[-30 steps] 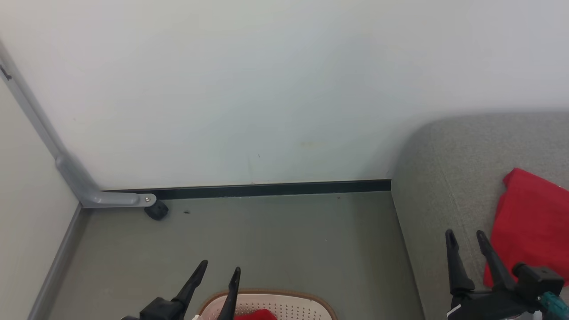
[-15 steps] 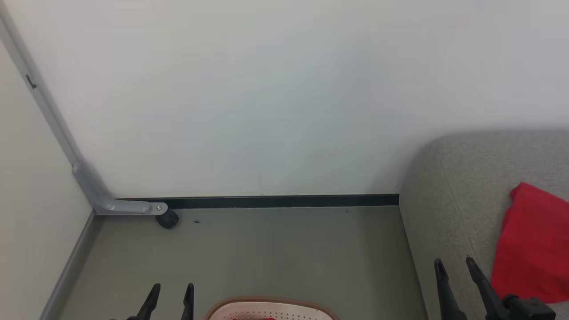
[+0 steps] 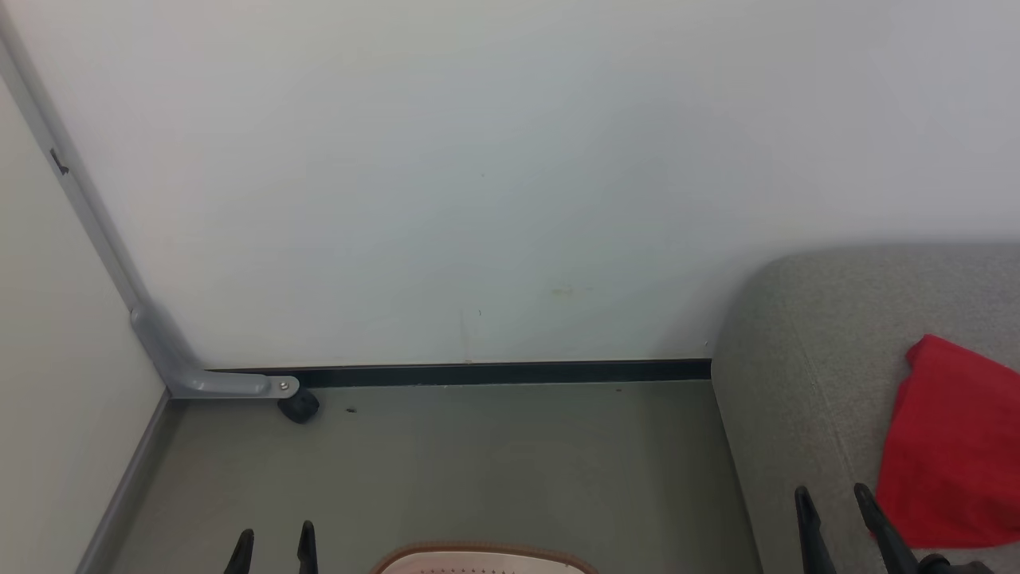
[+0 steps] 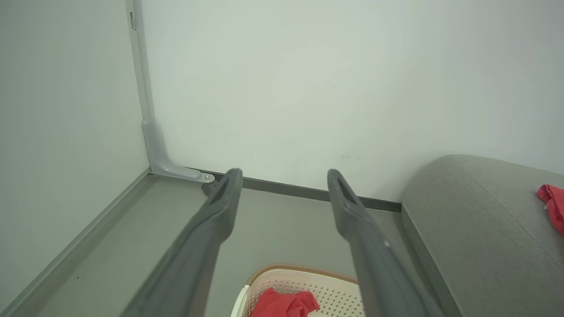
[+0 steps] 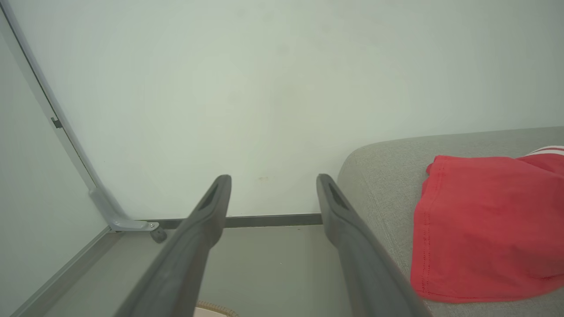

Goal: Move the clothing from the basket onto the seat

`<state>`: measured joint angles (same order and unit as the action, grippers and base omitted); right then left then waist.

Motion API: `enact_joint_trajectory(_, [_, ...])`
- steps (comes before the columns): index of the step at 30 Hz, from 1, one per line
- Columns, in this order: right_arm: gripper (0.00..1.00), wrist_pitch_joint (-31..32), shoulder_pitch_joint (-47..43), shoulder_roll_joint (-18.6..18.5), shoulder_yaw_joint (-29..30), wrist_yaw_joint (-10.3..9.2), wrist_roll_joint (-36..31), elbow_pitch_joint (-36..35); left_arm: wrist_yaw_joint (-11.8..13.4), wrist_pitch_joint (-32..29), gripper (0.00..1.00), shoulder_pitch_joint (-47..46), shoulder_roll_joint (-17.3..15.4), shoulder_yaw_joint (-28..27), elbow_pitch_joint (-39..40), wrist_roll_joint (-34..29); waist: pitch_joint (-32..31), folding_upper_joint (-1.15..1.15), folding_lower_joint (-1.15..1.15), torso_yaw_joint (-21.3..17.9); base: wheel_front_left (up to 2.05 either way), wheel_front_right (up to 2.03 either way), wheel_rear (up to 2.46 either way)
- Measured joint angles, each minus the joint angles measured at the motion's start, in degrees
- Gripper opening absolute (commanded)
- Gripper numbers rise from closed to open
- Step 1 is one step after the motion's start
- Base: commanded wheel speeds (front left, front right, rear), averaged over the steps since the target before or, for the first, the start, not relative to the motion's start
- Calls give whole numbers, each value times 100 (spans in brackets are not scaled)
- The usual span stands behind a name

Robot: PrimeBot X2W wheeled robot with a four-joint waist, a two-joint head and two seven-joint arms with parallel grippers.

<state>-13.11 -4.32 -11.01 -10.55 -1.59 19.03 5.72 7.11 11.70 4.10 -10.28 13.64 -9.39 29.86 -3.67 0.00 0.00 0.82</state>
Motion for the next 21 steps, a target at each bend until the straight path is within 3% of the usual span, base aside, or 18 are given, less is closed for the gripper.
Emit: enact_joint_trajectory(21, [100, 302, -115, -20, 14, -153, -42, -483, 0, -58, 100, 104, 250, -192, 5, -313, 25, 0, 0, 8, 0, 0, 0])
